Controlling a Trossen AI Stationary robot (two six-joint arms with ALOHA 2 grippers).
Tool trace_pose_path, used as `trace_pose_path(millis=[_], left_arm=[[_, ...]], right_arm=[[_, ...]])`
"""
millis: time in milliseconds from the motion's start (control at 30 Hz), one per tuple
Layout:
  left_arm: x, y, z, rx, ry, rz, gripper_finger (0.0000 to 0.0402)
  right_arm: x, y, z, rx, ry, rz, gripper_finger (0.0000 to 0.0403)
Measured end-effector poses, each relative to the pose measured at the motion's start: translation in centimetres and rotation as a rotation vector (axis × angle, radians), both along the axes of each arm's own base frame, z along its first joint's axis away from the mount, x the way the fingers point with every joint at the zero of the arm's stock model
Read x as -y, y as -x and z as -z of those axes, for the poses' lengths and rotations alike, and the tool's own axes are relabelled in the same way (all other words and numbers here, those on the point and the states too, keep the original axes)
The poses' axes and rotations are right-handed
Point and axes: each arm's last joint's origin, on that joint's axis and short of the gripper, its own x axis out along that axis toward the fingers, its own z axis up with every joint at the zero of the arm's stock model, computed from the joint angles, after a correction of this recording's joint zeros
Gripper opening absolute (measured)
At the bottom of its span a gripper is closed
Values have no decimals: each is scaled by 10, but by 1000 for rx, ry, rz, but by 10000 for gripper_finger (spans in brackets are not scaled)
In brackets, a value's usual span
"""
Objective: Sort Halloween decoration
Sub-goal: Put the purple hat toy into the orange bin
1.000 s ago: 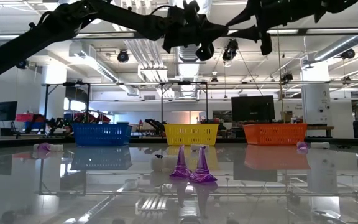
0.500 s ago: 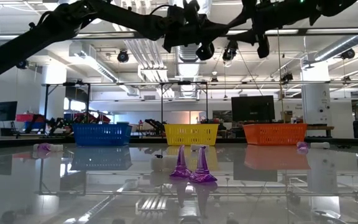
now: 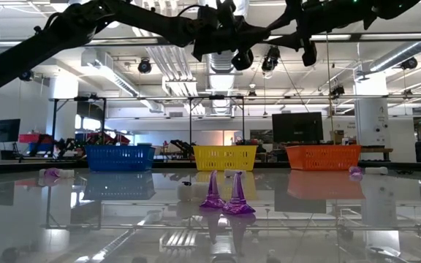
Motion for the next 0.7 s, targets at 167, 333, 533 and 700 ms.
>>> trace_pose_path(millis=[167, 333, 533, 700], left_arm=[[1, -1, 0, 3, -6, 3, 0], [3, -2, 1, 2, -5, 6, 0], [3, -3, 2, 2, -5, 8, 0], [4, -4, 2, 1, -5, 8, 0]], right_arm=[[0, 0, 0, 0, 0, 0, 115], [0, 0, 0, 0, -1, -1, 98], [0, 0, 0, 4, -7, -2, 96], [1, -2, 2, -3, -11, -2, 96]])
